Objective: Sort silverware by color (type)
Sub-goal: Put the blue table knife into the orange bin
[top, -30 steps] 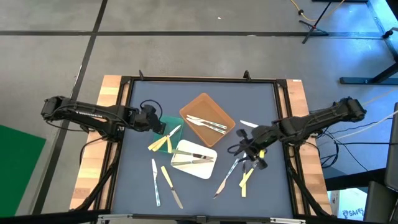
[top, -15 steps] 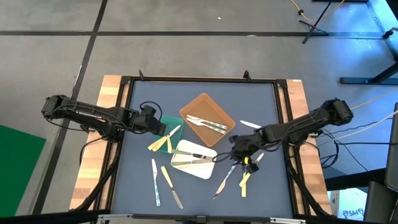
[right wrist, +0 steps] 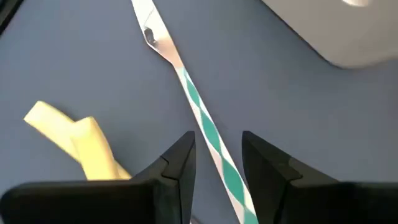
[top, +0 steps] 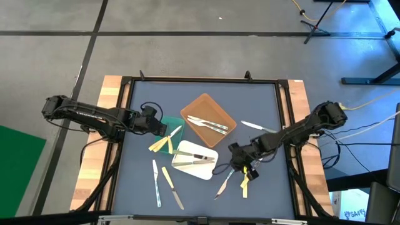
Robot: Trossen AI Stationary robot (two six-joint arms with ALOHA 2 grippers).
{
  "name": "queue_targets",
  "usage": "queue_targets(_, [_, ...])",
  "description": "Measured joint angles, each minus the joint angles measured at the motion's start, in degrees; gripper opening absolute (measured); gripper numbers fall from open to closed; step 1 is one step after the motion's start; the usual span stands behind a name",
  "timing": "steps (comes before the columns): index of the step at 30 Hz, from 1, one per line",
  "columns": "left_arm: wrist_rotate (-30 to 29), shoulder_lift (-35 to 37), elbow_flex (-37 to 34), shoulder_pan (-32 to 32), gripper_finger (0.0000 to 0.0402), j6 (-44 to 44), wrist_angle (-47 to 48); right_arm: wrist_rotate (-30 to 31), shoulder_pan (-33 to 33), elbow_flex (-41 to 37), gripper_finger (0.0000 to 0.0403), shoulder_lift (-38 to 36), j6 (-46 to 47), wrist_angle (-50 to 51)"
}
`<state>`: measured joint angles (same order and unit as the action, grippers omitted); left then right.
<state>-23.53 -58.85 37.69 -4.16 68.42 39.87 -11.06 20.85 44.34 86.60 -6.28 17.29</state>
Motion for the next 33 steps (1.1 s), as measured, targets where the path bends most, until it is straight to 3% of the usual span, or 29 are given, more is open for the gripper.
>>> queue_targets(6, [0.0, 0.0, 0.0, 0.0, 0.0141, 0.0, -0.1, 6.9, 2.6, 0.0, 0.0115, 1.9, 0.0, -0.9])
queue_targets(15, [0.0, 0.0, 0.0, 0.0, 0.0141, 0.0, -0.1, 4.4, 2.9, 0.0, 0.0115, 5.4, 0.0, -0.9])
queue_targets(33, [0.0, 0.0, 0.0, 0.0, 0.0141, 0.0, 0.0, 5.9, 2.8, 0.2, 0.0115, 8.3, 0.0, -1.2])
